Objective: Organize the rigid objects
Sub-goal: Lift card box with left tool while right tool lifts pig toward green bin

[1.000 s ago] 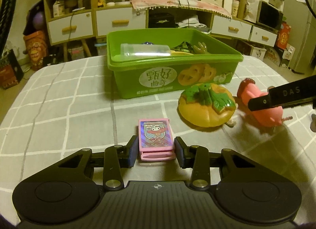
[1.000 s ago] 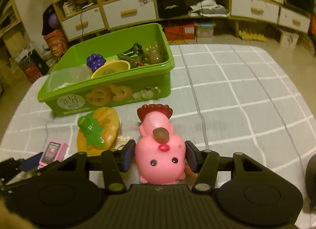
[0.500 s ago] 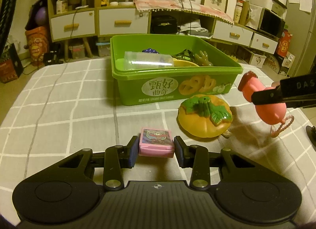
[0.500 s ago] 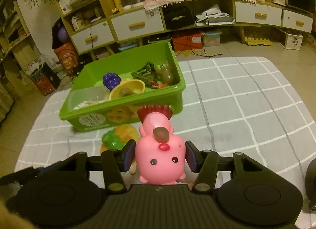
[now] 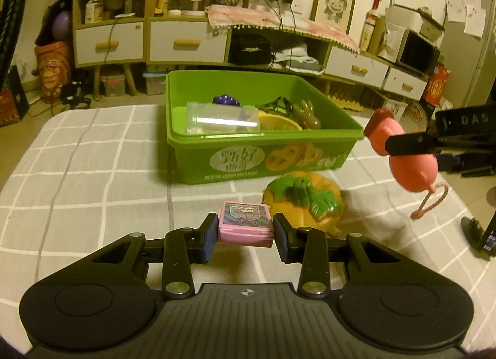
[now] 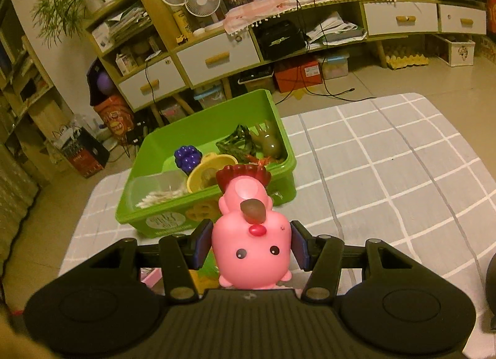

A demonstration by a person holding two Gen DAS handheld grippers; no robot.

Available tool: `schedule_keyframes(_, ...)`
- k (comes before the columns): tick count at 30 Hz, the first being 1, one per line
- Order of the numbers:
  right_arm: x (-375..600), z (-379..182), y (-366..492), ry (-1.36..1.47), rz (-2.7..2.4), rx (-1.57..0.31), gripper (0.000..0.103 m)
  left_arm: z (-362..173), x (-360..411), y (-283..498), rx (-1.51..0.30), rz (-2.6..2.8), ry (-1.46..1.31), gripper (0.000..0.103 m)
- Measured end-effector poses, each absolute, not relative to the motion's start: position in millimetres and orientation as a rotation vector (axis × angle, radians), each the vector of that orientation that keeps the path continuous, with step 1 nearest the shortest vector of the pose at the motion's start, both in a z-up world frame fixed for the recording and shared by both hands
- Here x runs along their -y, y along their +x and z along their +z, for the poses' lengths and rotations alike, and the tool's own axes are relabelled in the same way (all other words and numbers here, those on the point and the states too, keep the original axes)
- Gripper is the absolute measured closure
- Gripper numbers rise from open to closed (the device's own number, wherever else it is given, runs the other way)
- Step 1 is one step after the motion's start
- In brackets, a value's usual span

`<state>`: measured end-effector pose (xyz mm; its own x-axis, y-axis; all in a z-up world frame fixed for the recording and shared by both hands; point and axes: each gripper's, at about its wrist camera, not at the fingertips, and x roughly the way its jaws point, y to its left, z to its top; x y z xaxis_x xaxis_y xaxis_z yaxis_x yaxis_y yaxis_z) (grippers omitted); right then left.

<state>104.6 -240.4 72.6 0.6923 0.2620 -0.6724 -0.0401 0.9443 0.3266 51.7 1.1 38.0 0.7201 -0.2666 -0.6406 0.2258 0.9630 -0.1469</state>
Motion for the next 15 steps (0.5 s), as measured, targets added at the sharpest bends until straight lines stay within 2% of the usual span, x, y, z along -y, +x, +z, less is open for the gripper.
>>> schedule_keyframes(15, 236, 89, 141, 0.353, 0.182, -0.786, 0.075, 85, -11, 110, -0.619, -0.219, -0.078, 0.059)
